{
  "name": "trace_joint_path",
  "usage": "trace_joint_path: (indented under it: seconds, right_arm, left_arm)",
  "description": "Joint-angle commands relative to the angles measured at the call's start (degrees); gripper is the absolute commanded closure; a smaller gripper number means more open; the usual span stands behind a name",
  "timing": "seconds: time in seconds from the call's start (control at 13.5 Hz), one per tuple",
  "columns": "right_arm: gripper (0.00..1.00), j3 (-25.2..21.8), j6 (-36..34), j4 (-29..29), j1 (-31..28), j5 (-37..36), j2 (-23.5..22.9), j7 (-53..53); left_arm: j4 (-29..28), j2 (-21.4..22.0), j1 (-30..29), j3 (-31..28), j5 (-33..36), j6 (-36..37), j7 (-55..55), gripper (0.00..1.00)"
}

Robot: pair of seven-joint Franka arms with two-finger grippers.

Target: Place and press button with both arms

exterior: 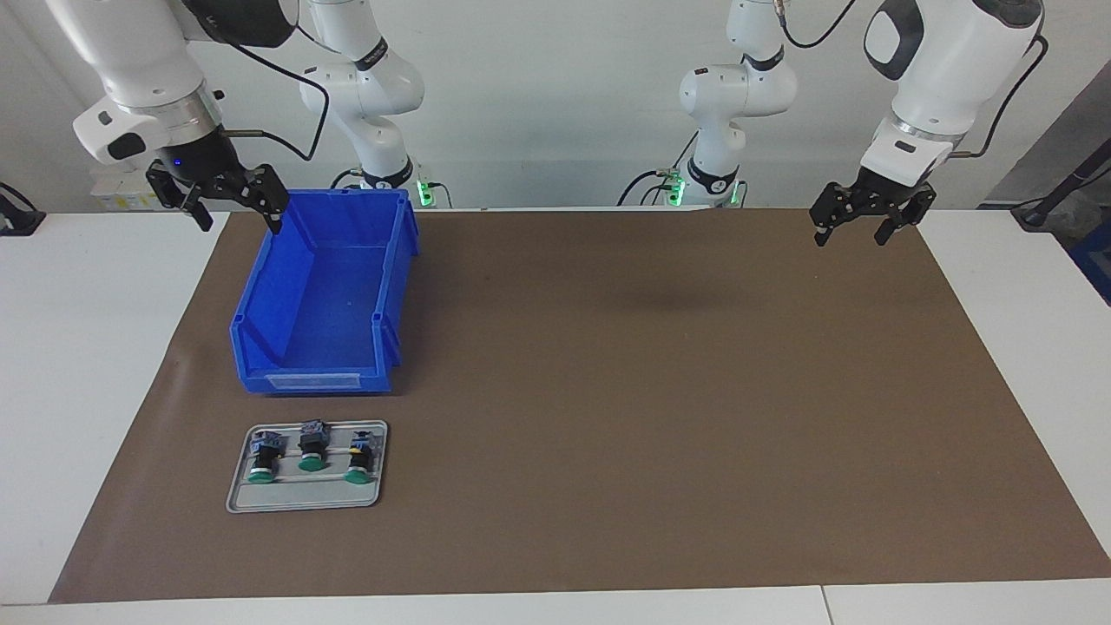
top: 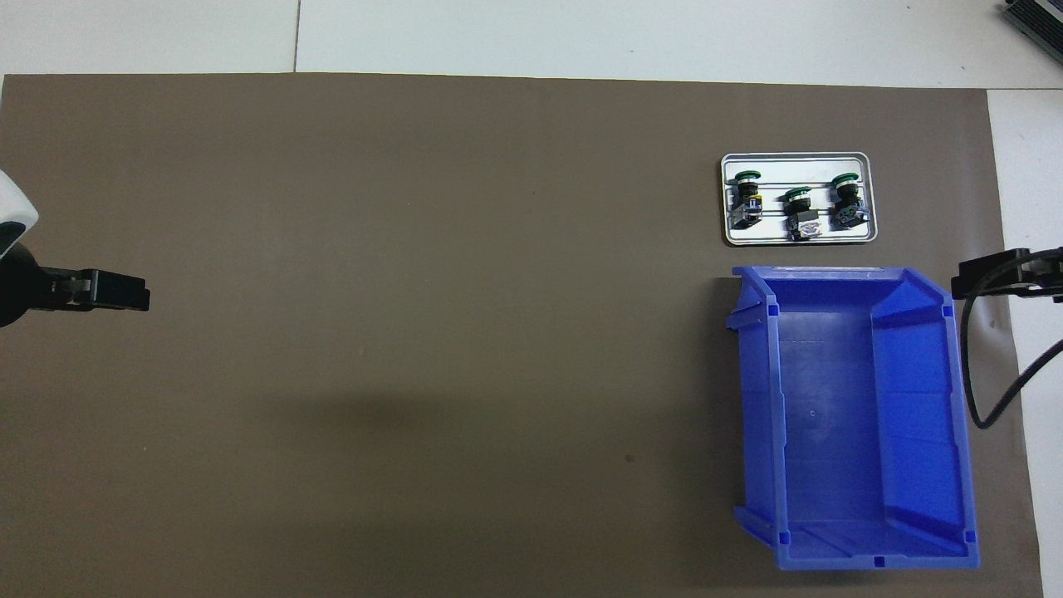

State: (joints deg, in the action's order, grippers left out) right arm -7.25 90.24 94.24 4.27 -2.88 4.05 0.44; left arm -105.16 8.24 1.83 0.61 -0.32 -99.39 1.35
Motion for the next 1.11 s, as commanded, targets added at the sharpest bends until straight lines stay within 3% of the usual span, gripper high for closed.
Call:
trace_joint_path:
  seconds: [0.0, 1.04]
  right_arm:
    - [0.00, 0.5, 0.9, 1.7, -0.8, 0.0, 1.4, -0.7]
    - [0.00, 0.5, 1.3, 2.4, -1.0, 0.0, 1.8, -0.8]
  left_arm:
    - [-1.9, 1.7, -0.2, 0.0, 0.9, -0.6, 0.6, 0.00]
    - [-1.9, 1.7, -0.2, 0.0, 0.9, -0.6, 0.6, 0.00]
